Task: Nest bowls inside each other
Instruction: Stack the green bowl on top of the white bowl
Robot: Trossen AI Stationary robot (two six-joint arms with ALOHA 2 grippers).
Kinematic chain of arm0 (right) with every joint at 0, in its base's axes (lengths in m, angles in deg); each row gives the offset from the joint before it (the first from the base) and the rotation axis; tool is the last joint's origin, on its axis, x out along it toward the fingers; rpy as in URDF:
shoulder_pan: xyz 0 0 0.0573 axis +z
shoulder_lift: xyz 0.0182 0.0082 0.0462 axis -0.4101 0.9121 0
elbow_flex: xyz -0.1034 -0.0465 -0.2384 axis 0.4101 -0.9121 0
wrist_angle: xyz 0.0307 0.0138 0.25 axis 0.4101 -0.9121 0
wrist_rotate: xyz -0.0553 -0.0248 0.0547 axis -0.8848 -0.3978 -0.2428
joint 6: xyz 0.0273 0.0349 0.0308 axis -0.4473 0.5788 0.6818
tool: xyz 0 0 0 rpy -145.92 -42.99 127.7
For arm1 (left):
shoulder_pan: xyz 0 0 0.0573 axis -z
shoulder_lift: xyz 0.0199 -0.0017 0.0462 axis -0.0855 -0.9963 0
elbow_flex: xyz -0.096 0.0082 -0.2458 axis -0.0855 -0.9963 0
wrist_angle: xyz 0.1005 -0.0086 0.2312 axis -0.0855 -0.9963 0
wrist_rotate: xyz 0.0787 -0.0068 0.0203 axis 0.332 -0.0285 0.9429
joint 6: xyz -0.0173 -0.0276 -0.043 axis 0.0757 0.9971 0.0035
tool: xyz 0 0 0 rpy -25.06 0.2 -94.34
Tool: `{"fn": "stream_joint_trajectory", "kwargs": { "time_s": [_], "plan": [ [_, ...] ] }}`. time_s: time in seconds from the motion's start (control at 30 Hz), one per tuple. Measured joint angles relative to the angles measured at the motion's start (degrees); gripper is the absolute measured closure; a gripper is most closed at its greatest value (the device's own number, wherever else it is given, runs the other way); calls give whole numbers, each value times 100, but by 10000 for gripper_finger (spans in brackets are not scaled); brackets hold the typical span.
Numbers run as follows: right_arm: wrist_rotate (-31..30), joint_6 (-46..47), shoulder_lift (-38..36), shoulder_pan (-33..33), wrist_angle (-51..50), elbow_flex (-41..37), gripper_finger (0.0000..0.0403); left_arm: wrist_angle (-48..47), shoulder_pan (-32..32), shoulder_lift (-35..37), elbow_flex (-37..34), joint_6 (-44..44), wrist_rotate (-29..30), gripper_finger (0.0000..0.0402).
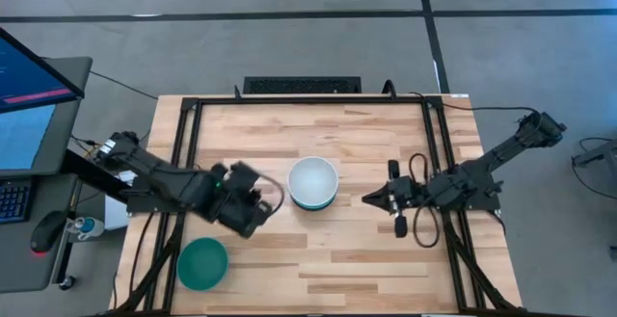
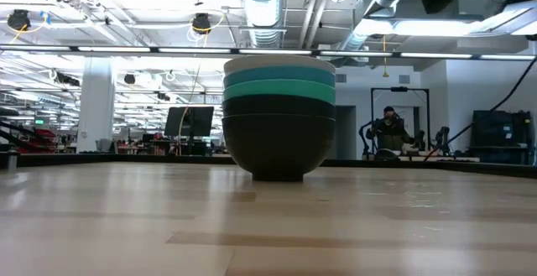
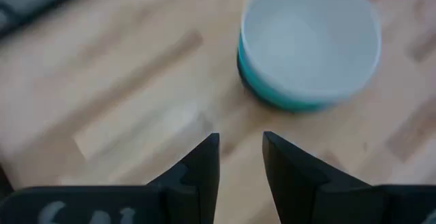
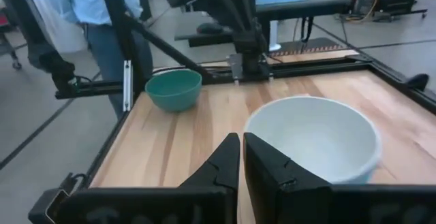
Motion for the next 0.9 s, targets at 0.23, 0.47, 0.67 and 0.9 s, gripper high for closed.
{"fn": "stream_joint_trajectory", "kwargs": {
  "time_s": [0.23,0.47,0.67,0.9],
  "plan": [
    [122,-213,1098,11,384,787,359,901,882,671,-1396,1056,-222,298],
    [739,-686,1938,0,892,1427,359,958,1918,1393,-2473,2735,328,298],
    [757,-612,2330,-13,856,1554,359,915,2547,1926,-3057,3753,-572,298],
    [825,-398,2470,-47,859,1554,359,925,2786,2117,-3149,3675,-1814,298]
  ]
}}
